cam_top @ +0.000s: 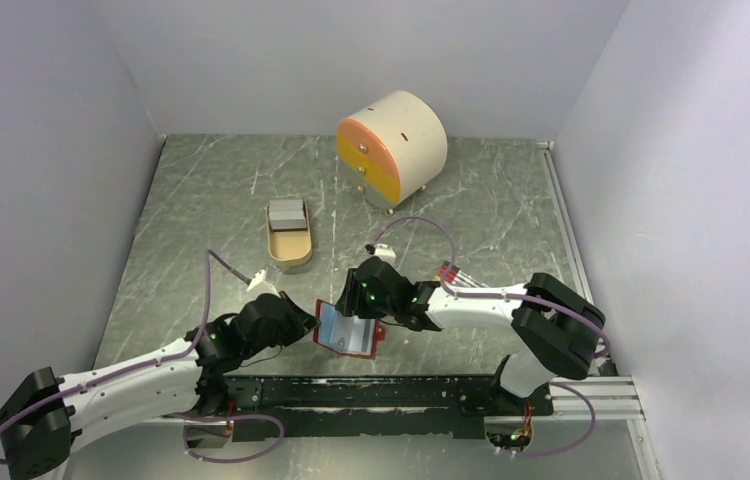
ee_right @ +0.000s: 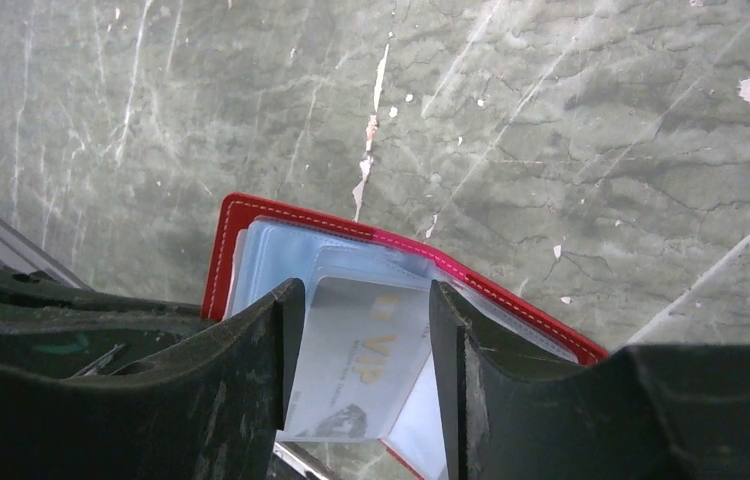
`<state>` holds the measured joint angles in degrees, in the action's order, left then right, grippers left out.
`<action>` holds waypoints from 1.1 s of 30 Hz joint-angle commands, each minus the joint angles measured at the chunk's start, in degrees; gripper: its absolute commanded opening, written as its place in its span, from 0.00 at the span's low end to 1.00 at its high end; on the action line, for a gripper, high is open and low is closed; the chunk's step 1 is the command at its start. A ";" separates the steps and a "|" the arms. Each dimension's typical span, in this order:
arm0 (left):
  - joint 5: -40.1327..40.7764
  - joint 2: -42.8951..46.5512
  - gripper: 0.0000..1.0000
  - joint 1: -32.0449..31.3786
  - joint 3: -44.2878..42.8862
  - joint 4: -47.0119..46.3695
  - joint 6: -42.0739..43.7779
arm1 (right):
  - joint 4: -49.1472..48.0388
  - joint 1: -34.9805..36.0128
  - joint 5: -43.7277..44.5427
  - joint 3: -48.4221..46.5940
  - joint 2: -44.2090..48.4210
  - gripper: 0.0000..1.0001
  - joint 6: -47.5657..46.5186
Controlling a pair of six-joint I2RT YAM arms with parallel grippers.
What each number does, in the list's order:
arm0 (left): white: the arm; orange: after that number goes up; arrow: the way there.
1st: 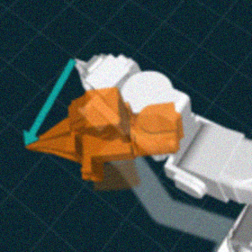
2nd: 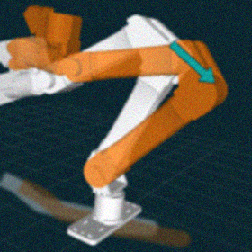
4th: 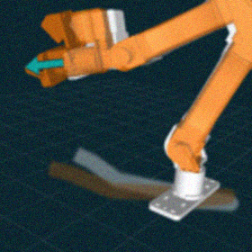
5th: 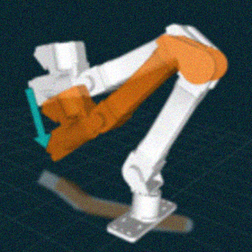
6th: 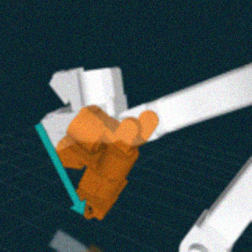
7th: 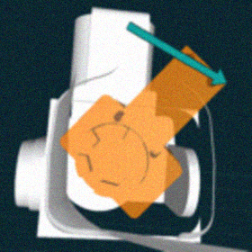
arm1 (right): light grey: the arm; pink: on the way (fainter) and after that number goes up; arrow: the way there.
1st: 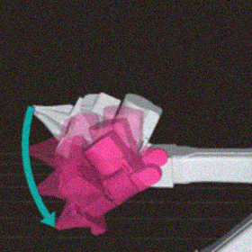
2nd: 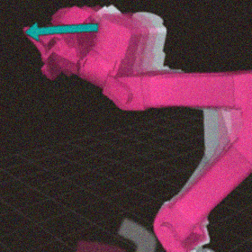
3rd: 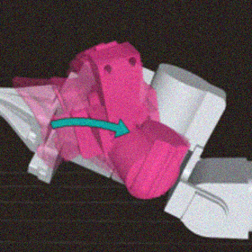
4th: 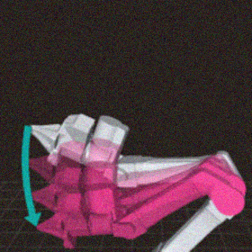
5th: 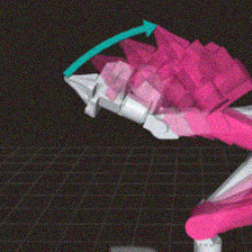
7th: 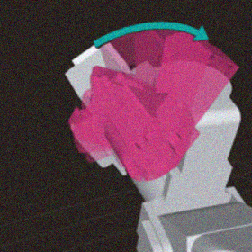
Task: Put the credit cards into the card holder
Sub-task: Insert the credit card into the card holder.
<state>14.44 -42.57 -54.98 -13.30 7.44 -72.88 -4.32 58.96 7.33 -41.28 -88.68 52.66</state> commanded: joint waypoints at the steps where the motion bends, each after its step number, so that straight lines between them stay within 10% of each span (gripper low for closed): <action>1: 2.35 0.39 0.09 -0.30 -1.38 1.77 -0.87 | 1.60 0.19 0.75 1.28 3.21 0.52 -1.03; 33: 5.25 -1.65 0.09 -0.39 -2.69 8.49 -3.83 | 10.12 -0.09 8.81 5.96 14.68 0.57 -6.52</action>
<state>17.19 -42.85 -54.98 -13.74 13.45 -75.72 2.13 58.94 11.35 -35.86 -76.31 48.82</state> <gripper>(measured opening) 0.096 0.564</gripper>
